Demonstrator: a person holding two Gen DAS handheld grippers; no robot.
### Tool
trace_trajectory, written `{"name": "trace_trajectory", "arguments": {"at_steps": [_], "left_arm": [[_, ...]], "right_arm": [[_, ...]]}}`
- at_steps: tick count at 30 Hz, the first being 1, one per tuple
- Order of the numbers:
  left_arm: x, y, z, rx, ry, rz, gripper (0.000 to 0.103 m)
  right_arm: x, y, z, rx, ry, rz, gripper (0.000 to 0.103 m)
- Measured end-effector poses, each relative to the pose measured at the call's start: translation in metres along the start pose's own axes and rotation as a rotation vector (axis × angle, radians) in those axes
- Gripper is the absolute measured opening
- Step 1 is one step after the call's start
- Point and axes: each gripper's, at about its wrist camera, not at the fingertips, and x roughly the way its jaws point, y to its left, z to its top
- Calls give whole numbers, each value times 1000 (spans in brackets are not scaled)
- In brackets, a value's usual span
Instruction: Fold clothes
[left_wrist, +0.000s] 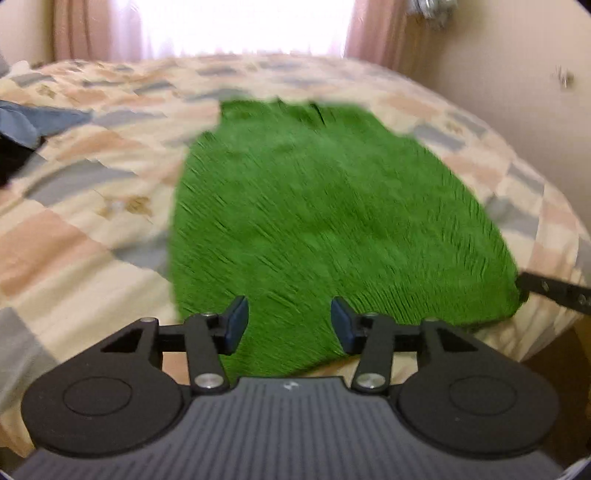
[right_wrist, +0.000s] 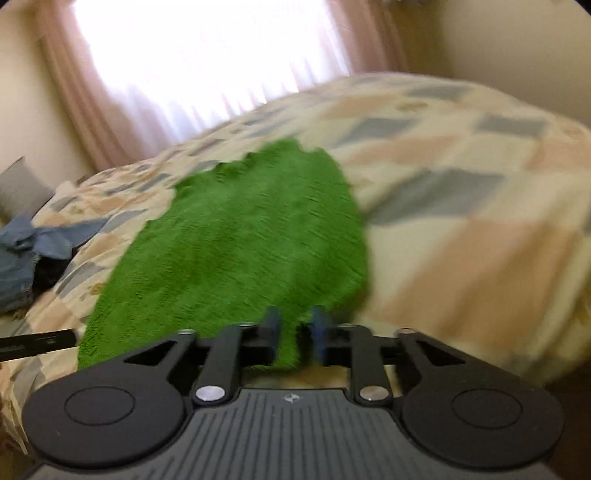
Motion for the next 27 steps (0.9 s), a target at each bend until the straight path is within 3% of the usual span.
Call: {"name": "trace_trajectory", "arguments": {"at_steps": [3, 10, 12, 15, 17, 27], "left_arm": [[29, -6, -15, -27, 103, 58, 47], [1, -15, -19, -30, 95, 95, 58], [-11, -19, -17, -23, 75, 110, 70], [-29, -25, -13, -5, 39, 125, 72], [-37, -30, -11, 3, 27, 138, 78], [-64, -41, -20, 21, 2, 142, 89]], "right_arm": [[8, 9, -4, -17, 0, -16, 35], [16, 27, -13, -39, -3, -44, 42], [2, 28, -12, -19, -8, -40, 52], [-22, 36, -11, -27, -48, -39, 70], [-34, 42, -11, -48, -61, -40, 76], [-62, 58, -16, -55, -60, -71, 97]]}}
